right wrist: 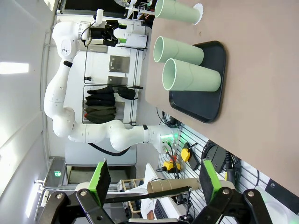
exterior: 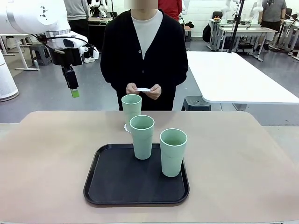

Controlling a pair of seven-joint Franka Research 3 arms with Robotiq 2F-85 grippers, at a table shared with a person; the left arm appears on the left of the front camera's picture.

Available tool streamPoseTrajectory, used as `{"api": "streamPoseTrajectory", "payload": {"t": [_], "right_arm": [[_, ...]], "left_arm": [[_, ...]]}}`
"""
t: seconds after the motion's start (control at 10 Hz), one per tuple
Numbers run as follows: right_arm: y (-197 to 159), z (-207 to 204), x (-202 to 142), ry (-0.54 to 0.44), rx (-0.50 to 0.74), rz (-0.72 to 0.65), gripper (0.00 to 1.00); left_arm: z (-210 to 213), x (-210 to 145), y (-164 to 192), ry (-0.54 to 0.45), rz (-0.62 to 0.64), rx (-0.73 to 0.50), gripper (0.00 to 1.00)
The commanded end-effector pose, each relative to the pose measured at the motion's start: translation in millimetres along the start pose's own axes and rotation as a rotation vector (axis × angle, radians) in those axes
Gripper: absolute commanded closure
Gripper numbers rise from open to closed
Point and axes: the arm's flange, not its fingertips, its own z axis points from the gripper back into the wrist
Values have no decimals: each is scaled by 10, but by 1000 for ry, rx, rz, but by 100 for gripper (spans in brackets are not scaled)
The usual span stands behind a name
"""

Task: Place coasters on the table and set cups on them.
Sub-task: Take one Reusable plastic cup from the Flat Tray and place it on a coaster set by the human.

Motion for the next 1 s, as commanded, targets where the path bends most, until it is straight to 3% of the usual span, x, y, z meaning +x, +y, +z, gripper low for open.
{"api": "streamPoseTrajectory", "payload": {"t": [0.0, 0.1, 0.4, 0.5, 0.6, 0.8, 0.9], "right_arm": [[3, 7, -3, -1, 7, 5, 0], [3, 7, -3, -1, 7, 5, 0], [3, 7, -3, -1, 7, 5, 0], [3, 7, -3, -1, 7, 5, 0], [3, 7, -3, -1, 7, 5, 0], [3, 7, -3, -1, 7, 5, 0], [3, 7, -3, -1, 7, 5, 0]], "left_arm": [[160, -94, 114, -163, 305, -199, 0], [156, -388, 150, -216, 518, -227, 0], [69, -1191, 267, -330, 746, -396, 0], [117, -1447, 381, -392, 738, -543, 0], [83, -1749, 420, -526, 704, -682, 0], [-167, -2279, 408, -778, 556, -862, 0], [-282, -2501, 436, -816, 565, -927, 0]]}}
